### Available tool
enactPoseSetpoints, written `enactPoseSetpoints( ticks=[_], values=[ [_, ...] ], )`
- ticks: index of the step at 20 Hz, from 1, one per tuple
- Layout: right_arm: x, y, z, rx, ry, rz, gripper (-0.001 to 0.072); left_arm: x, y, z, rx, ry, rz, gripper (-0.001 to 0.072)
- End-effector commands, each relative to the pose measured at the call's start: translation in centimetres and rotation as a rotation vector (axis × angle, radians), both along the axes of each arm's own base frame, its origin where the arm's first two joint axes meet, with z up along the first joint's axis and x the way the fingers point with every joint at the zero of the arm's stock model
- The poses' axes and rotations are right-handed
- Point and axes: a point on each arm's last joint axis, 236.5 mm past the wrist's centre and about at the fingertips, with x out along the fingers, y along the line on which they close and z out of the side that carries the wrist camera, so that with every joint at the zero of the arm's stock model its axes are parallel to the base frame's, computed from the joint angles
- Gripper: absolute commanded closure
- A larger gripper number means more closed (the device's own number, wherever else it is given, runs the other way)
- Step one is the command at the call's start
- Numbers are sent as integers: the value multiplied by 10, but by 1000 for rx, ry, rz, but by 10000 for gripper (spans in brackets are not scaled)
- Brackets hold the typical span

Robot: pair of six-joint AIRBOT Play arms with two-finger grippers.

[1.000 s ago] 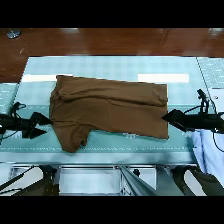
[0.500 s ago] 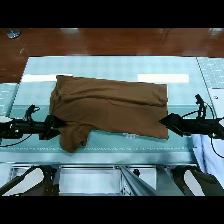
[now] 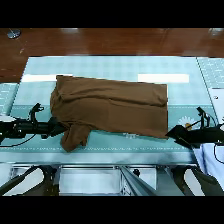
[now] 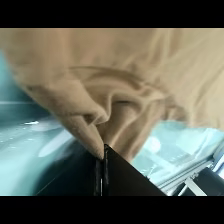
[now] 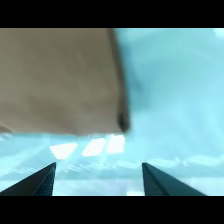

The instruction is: Fold the shirts.

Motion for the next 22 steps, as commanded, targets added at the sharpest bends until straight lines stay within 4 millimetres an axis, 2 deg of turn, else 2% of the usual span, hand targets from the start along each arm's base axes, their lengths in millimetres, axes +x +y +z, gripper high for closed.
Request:
enactPoseSetpoints(
  ticks=[1,3,7,11,12,13,14,15,17,18,22],
  values=[
    [-18,-2,-17,0,91,-17,96,7,-5,8,-33,-30,10,685],
    [-7,2,-25,34,91,-42,96,9,-8,9,-42,-36,15,685],
    [33,27,-35,111,24,-71,97,11,-10,9,-39,-43,10,685],
    [63,29,-36,94,20,-47,97,11,-10,9,-37,-54,-1,685],
    [68,28,-35,98,28,-50,122,11,-10,9,-37,-54,-1,685],
    [68,30,-34,109,37,-36,307,11,-10,9,-36,-55,0,685],
    [67,34,-31,128,22,25,649,12,-9,9,-32,-58,1,685],
    [66,37,-26,143,6,72,683,15,-8,11,-28,-66,2,685],
    [69,36,-17,142,-3,115,683,33,-1,21,-9,-112,3,685],
    [77,31,-12,120,-25,124,683,45,4,31,1,-147,0,685],
    [134,19,23,63,-181,116,683,108,29,76,69,-268,76,685]
  ],
)
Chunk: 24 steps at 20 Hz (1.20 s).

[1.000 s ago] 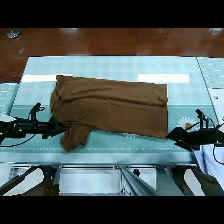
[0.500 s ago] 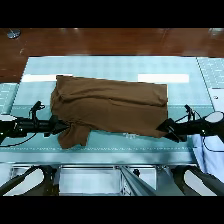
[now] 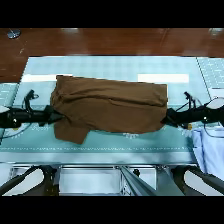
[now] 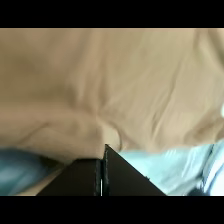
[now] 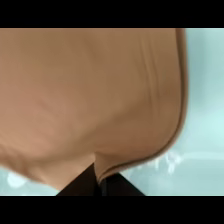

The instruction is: Fold the shirts.

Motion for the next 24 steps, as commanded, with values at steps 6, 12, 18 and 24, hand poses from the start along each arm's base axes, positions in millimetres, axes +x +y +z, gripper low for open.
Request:
enactPoseSetpoints(
  ticks=[6,12,18,24],
  values=[
    [124,-23,37,-51,-191,-73,683,143,5,41,98,-164,8,685],
    [184,-36,32,-46,-210,-101,683,209,-1,18,48,-98,11,685],
    [204,-41,14,-40,-186,-118,683,210,18,-9,131,-34,-14,685],
    [194,-37,-2,-12,-114,-113,682,218,21,-8,140,-57,14,685]
  ],
)
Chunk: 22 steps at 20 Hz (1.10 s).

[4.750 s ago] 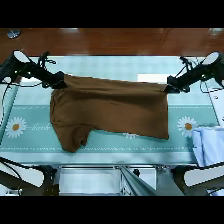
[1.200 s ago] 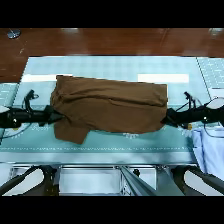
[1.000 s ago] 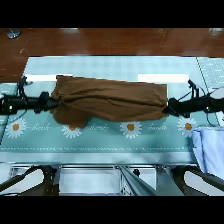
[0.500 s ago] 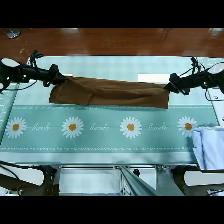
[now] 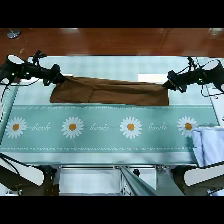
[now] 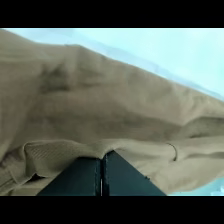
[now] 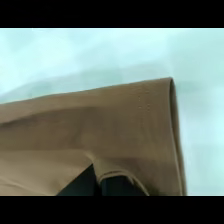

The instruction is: Fold the shirts.

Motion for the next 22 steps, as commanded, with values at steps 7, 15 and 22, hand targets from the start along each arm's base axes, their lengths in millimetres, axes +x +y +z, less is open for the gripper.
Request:
enactPoseSetpoints(
  ticks=[7,15,22],
  values=[
    [-25,-29,20,36,50,6,92,-12,30,30,-2,56,-12,8],
    [-65,-29,-33,61,201,-15,95,-32,-1,121,116,-292,-63,8],
    [-40,25,-34,94,167,63,97,-70,-105,134,99,-348,-292,8]
  ],
)
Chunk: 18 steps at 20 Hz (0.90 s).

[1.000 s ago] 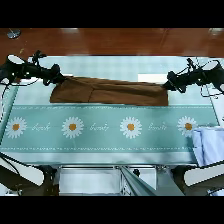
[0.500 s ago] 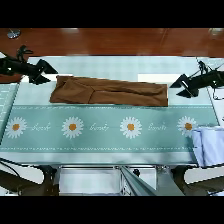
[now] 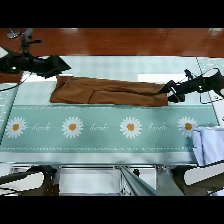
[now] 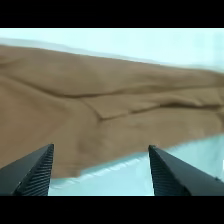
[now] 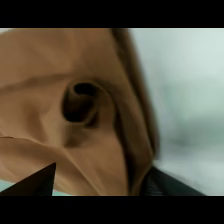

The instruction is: Fold the shirts.

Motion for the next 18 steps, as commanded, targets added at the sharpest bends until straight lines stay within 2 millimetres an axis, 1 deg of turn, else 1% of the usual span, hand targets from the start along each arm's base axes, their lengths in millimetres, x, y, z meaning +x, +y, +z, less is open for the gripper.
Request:
enactPoseSetpoints(
  ticks=[1,2,3,4,5,6,7,8,9,11,14,15,16,18],
  values=[
    [9,23,2,9,-22,42,127,-10,-42,-4,40,-40,-105,8],
    [8,26,6,15,-19,58,341,-10,-46,-12,82,-49,-121,10],
    [7,28,12,21,-21,78,655,-10,-51,-18,99,-46,-135,25],
    [6,28,18,21,-33,89,683,-12,-56,-22,98,-33,-149,240],
    [6,26,27,6,-51,96,684,-16,-59,-25,98,-21,-166,631],
    [2,20,38,-35,-69,117,684,-19,-63,-25,97,-18,-179,686],
    [-3,17,53,-65,-88,132,684,-21,-66,-24,97,-19,-192,684],
    [-12,26,78,-44,-139,179,684,-29,-73,-22,121,-52,-266,685],
    [-27,34,102,-55,-210,265,684,-40,-83,-19,143,-80,-348,685],
    [-61,18,132,-216,-267,242,685,-54,-108,-17,135,-80,-397,686],
    [-124,6,162,-327,-330,178,684,-65,-152,-20,100,-62,-394,686],
    [-145,8,171,-332,-351,148,684,-68,-168,-22,98,-84,-413,686],
    [-162,12,178,-329,-372,124,684,-69,-184,-24,95,-101,-425,686],
    [-192,18,191,-326,-404,82,683,-78,-213,-36,79,-80,-435,686]
  ],
)
